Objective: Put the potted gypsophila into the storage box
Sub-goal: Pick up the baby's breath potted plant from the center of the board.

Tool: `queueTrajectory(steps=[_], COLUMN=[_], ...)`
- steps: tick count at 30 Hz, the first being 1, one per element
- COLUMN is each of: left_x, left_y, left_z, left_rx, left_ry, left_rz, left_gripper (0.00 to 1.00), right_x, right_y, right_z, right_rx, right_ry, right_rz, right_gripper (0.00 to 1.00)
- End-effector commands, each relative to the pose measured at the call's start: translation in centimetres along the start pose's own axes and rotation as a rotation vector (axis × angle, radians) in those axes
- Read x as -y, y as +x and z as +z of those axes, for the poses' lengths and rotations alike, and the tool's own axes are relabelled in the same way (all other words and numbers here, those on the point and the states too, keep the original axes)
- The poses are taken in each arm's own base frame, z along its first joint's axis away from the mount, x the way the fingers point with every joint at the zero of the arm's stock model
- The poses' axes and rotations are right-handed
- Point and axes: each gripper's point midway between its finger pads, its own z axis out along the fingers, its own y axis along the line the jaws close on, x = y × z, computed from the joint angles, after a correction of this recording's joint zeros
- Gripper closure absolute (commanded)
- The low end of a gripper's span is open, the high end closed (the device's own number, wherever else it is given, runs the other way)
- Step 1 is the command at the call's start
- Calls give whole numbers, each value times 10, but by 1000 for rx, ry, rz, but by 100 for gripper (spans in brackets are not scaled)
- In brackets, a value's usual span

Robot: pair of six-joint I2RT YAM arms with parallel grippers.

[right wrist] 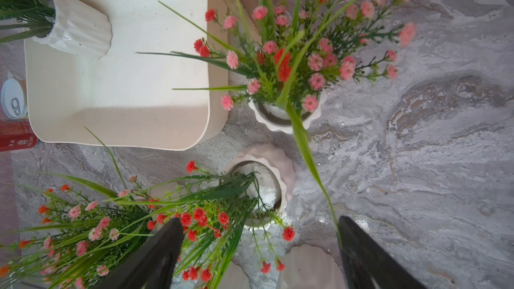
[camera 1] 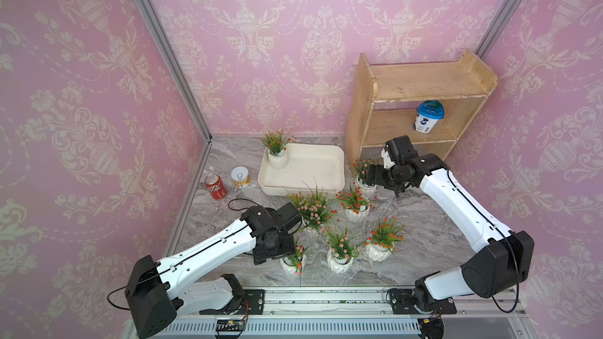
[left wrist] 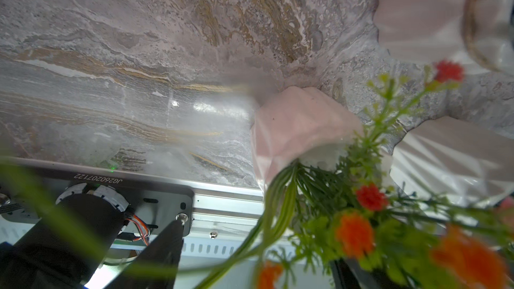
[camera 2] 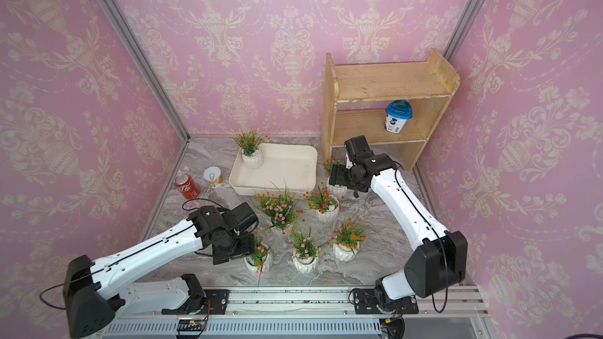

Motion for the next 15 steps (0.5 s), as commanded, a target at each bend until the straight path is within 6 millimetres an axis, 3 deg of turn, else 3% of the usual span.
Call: queueTrajectory(steps=[1,15], left_x=[0,-37], left_y=[6,9], left_z=[5,4], left_rx=[-18,44], left_ry=[4,-62], left_rz=[-27,-93], left_gripper=[19,23], right_x=[8,8], right_y=[6,8], right_z=[-3,2], right_rx=[1,-11], right_ry=[23,17], right_rz=[-4,7], right_gripper=[10,10])
